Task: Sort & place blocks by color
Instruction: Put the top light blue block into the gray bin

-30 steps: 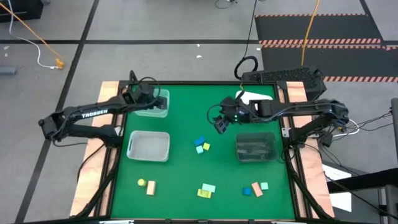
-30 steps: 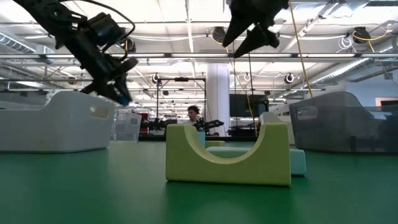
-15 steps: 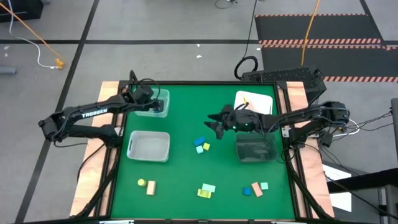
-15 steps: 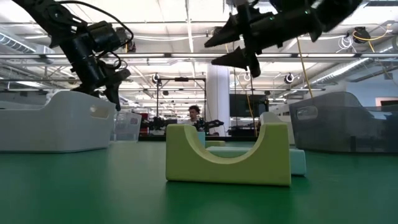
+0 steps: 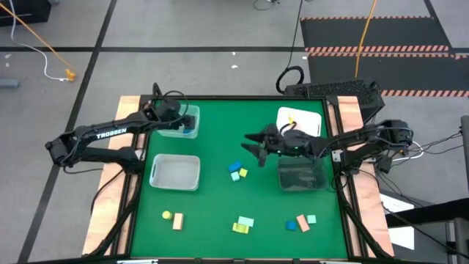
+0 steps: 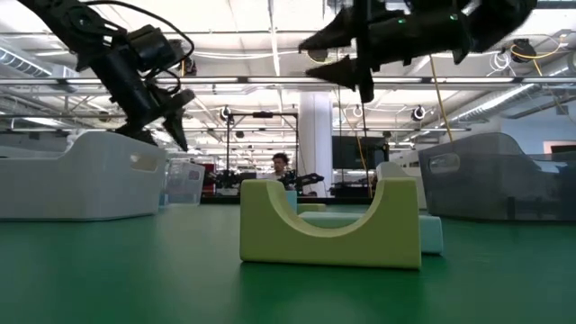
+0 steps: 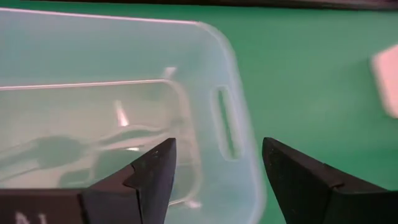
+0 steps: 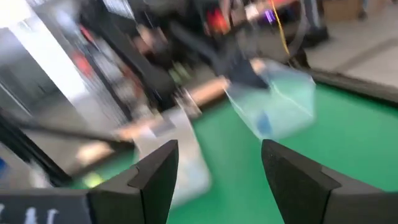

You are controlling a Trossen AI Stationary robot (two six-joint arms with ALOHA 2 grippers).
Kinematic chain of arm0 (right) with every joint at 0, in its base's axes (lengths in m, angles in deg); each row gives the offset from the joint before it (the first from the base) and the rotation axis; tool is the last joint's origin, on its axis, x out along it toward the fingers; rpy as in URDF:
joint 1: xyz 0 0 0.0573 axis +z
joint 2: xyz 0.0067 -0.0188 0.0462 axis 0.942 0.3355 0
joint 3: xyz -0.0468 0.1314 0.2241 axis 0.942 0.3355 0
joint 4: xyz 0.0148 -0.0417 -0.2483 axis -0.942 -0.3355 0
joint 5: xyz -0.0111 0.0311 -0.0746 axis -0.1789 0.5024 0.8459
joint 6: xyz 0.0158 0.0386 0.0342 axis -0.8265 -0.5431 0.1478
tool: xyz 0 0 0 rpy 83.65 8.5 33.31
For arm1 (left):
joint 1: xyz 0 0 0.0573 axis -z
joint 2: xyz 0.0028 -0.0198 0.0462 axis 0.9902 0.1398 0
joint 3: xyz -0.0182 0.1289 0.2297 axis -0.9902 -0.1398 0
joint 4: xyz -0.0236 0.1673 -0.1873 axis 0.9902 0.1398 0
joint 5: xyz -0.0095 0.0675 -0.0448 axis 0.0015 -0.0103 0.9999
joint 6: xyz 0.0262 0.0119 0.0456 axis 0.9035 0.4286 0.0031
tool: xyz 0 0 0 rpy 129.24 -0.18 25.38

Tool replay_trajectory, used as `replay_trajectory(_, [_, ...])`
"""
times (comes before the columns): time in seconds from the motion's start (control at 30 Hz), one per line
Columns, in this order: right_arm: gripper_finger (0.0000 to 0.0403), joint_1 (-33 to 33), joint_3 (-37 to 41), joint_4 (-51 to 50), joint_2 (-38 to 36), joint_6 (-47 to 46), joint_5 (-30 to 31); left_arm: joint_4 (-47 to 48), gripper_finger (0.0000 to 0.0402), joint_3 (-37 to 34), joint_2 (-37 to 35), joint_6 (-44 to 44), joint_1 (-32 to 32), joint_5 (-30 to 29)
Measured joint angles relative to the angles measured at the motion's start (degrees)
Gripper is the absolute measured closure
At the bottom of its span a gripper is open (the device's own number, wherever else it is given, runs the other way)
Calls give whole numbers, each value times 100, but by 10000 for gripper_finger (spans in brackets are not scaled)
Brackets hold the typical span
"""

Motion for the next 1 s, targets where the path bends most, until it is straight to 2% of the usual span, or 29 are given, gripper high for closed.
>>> replay_trajectory(0.2, [181, 119, -1313, -3601, 34, 93, 449, -818, 161, 0, 0, -261, 65, 749])
replay_trajectory(0.27, [181, 151, -1651, -4402, 72, -468, 544, -1092, 161, 0, 0, -402, 136, 848])
replay_trajectory(0.37, [181, 212, -2010, -5041, 153, -1427, 479, -1494, 160, 0, 0, -669, 291, 982])
replay_trajectory(0.53, [181, 496, -2213, -5169, 419, -2000, 391, -2192, 160, -2, 0, -914, 616, 1141])
replay_trajectory(0.7, [181, 648, -2228, -5131, 773, -2040, 389, -2802, 160, -2, 0, -1112, 908, 1185])
replay_trajectory(0.77, [181, 652, -2228, -5049, 898, -1675, 388, -3086, 160, -2, 0, -1179, 1025, 1200])
replay_trajectory(1.0, [181, 641, -2202, -4551, 1338, 552, 243, -4182, 160, -2, 0, -1583, 1350, 1411])
